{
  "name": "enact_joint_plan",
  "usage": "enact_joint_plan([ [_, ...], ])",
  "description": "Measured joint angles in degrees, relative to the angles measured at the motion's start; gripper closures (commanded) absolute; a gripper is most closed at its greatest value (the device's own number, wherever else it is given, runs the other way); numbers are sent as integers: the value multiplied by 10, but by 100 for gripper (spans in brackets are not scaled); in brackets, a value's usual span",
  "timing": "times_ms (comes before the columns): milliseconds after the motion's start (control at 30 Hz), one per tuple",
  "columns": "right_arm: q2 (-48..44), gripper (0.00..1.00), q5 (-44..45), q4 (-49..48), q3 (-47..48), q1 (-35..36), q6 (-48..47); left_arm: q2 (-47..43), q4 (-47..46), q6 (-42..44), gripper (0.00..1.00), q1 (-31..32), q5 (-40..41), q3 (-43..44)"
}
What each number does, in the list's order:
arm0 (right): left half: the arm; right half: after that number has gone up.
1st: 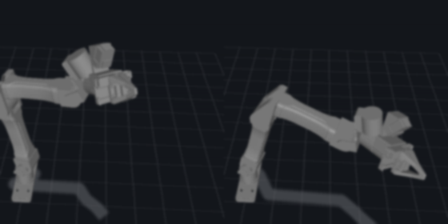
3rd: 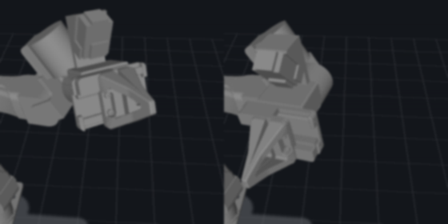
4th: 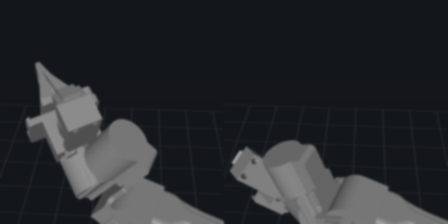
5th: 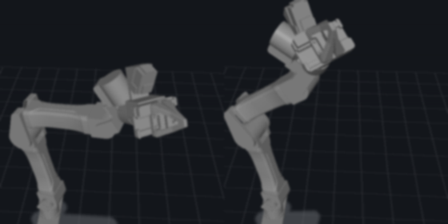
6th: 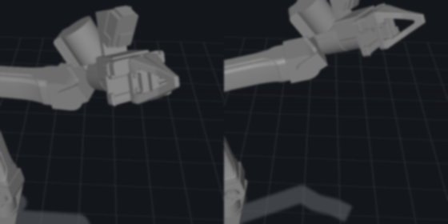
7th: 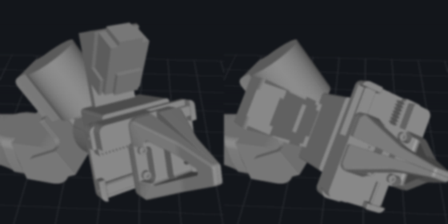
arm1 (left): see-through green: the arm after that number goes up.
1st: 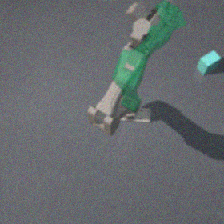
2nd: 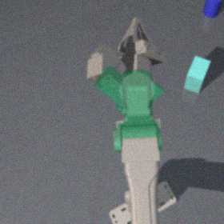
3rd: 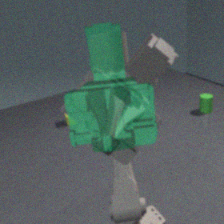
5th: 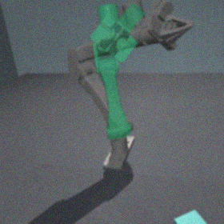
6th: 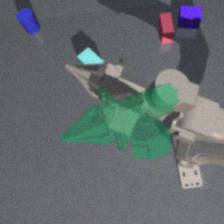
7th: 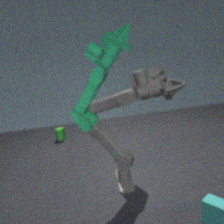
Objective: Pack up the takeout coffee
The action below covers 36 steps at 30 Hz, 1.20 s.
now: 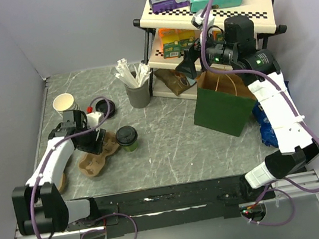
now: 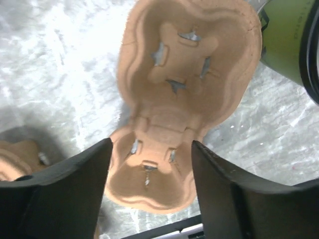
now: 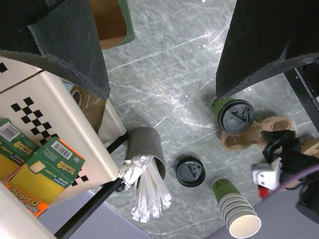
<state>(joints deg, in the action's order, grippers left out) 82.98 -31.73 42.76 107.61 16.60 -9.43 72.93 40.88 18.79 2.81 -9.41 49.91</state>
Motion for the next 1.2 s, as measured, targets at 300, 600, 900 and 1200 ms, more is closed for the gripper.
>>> enact_joint_plan([
  [300,2,7,-8,0,-6,0,7,-45,-9,36,40,-7,-47,-34],
  [600,12,7,-9,-1,-6,0,10,-26,-13,115,47,-7,-73,-44],
  [900,12,7,-9,-1,-6,0,10,3,-34,138,48,-16,-76,-47],
  [1200,16,7,-9,-1,-6,0,10,29,-41,151,50,-24,-94,-47],
])
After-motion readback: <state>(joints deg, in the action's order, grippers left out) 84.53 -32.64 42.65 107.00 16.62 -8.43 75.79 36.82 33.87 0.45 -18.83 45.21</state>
